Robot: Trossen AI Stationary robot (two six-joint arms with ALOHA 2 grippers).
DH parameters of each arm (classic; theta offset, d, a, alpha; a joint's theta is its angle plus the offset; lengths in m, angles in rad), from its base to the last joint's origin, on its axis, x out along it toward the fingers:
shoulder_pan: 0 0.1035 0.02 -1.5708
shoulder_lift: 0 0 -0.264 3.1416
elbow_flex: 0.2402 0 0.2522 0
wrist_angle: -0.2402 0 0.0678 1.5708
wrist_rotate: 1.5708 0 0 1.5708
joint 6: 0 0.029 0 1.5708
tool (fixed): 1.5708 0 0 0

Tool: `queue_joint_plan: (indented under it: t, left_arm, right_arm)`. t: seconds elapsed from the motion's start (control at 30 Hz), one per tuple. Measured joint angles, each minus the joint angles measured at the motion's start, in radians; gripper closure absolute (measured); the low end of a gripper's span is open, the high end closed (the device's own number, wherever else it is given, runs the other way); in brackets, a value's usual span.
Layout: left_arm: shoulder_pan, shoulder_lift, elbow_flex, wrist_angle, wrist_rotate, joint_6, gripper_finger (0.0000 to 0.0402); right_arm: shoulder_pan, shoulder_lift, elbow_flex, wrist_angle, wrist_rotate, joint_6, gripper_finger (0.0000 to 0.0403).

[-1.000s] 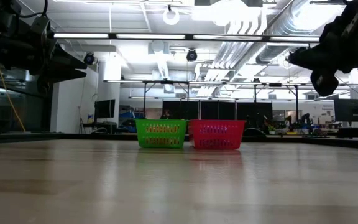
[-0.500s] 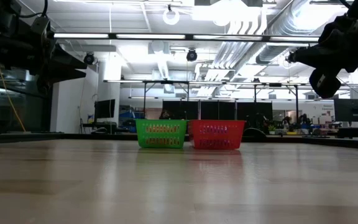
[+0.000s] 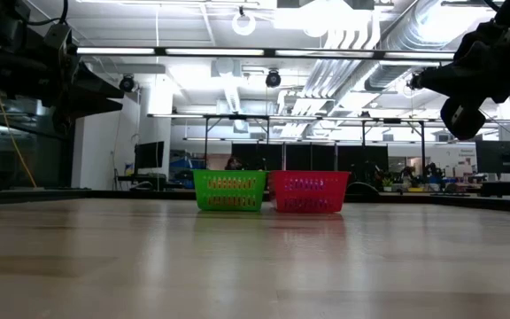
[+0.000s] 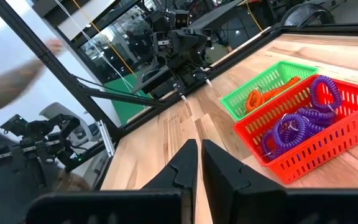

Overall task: Sort spring keychains
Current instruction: Return to Home Position

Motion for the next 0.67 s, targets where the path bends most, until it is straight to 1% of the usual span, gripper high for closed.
queue_joint_plan:
  t: [0.67]
  left_arm:
    - [0.000, 0.000, 0.000, 0.000, 0.000, 0.000, 0.0275]
  right_arm:
    - [0.000, 0.000, 0.000, 0.000, 0.000, 0.000, 0.0382]
